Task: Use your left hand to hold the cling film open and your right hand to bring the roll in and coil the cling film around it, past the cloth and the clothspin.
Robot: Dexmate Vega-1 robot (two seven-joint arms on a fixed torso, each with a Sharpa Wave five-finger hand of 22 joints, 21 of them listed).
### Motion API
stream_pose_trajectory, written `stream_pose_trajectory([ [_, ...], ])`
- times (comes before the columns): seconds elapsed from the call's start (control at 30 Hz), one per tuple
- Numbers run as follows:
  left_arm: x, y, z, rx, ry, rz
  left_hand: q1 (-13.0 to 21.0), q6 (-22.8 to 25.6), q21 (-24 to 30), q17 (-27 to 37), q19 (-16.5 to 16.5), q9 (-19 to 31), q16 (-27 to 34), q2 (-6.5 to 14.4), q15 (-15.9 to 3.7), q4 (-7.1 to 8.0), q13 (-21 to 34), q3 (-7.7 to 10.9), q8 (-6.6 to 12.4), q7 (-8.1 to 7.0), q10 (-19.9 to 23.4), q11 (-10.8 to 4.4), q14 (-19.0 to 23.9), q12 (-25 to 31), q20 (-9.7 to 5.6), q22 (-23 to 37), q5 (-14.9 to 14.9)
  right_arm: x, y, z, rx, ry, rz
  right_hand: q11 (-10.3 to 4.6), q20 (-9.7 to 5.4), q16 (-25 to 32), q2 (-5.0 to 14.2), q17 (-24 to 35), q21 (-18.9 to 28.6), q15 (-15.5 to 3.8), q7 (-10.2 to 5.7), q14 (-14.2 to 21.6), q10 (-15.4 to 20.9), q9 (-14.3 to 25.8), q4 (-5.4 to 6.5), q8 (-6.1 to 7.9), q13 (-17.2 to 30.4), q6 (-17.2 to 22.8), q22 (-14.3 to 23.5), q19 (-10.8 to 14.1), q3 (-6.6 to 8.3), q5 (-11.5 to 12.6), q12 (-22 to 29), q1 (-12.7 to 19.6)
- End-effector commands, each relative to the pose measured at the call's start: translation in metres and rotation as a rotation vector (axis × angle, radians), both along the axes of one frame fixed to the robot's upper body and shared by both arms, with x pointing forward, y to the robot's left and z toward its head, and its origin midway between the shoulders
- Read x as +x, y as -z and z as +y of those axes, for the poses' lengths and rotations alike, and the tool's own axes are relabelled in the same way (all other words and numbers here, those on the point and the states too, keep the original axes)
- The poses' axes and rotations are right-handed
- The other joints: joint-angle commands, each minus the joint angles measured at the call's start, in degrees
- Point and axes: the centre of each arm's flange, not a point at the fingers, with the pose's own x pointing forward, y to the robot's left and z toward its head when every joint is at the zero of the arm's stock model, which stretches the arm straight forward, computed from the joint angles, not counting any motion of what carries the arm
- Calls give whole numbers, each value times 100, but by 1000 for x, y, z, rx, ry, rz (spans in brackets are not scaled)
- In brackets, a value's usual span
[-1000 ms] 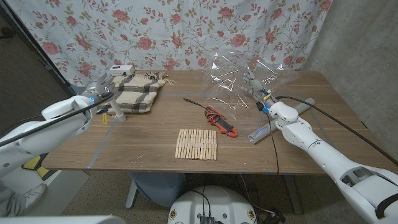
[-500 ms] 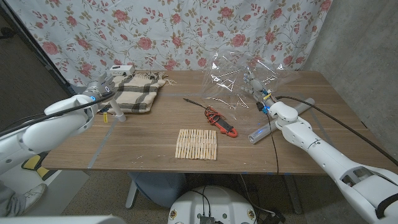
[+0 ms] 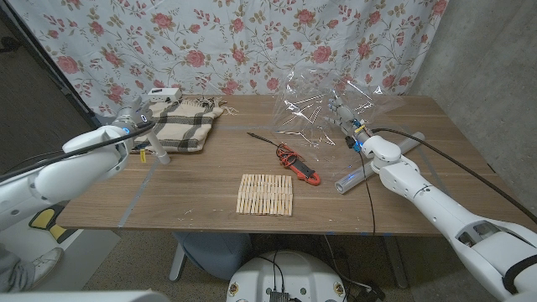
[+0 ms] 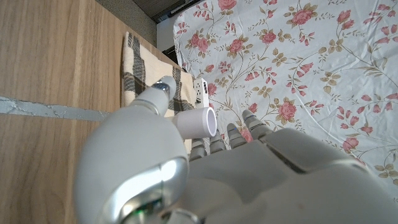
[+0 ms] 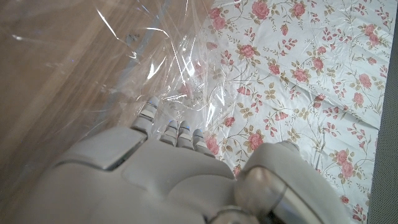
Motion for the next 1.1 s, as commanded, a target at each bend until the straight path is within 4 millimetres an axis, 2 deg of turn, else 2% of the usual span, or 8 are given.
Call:
stream_pose_trajectory([
  [0.03,6,-3,1,-3,-9,-3,0,49,19,16,8,27,19,-65,3,7,14,-54,9,-11,65,-11,39,42,11,13,20,4,-1,2,-1,-7,1,26,25,23,36,3,29,3,-5,-38,-13,8,-29,1,20,-7,24,-30,-30,1,20,9],
  [0.7,15,-4,1,4,-18,-1,-135,169,17,25,23,29,29,-119,-19,74,27,-214,-1,9,163,41,136,78,3,18,-3,6,1,2,7,1,11,44,20,23,42,3,28,8,-12,-41,-8,9,-36,7,20,11,24,-34,-27,-1,23,9],
  [1.1,17,-6,1,1,-19,-1,-189,286,31,39,77,30,88,-110,-69,86,49,-303,-1,7,305,-26,357,135,8,25,-19,8,2,3,5,0,16,30,24,24,45,3,27,7,-15,-41,-17,9,-41,7,20,13,24,-38,-25,-2,20,8],
])
